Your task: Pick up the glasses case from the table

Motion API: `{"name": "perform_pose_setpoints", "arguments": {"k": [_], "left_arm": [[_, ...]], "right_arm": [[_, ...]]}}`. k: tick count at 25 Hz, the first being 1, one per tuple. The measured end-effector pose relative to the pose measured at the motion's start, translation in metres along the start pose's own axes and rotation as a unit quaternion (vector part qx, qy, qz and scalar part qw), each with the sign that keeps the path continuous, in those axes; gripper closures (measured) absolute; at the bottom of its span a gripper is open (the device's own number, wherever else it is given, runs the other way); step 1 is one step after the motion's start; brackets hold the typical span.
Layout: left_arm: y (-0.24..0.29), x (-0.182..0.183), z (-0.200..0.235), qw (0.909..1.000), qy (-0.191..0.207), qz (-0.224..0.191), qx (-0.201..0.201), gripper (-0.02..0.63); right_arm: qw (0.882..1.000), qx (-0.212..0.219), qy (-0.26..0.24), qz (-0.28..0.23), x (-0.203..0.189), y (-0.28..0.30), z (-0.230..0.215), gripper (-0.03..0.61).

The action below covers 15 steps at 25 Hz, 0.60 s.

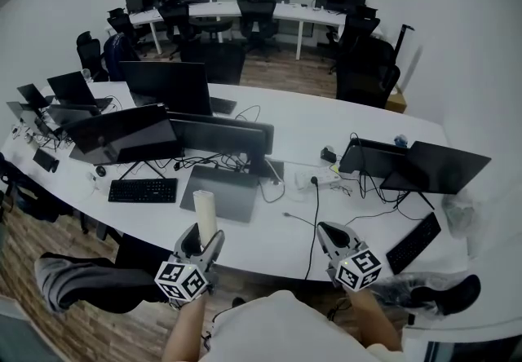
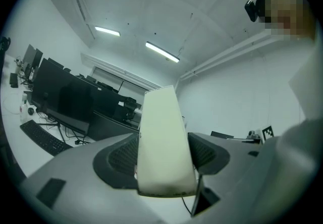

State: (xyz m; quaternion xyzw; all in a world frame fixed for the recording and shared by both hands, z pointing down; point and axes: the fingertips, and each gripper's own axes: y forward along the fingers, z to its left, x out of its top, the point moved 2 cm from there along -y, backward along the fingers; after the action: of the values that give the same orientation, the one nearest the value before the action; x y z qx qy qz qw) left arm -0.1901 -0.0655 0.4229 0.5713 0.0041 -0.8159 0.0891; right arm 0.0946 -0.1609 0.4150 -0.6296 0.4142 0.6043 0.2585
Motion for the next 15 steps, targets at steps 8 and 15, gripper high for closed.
{"name": "perform_pose_setpoints", "arguments": {"k": [8, 15], "left_arm": [[-0.0017, 0.0039, 0.0053, 1.0, 0.004, -0.003, 0.005, 0.311], [-0.0003, 0.0036, 0.01, 1.0, 0.004, -0.002, 0.008, 0.311]], "right_arm": [[1.0, 0.009, 0.003, -0.005, 0.0031, 0.0055, 0.0062, 0.58], [1.0, 0.007, 0.007, -0.005, 0.0014, 0.0091, 0.0056, 0.58]]}}
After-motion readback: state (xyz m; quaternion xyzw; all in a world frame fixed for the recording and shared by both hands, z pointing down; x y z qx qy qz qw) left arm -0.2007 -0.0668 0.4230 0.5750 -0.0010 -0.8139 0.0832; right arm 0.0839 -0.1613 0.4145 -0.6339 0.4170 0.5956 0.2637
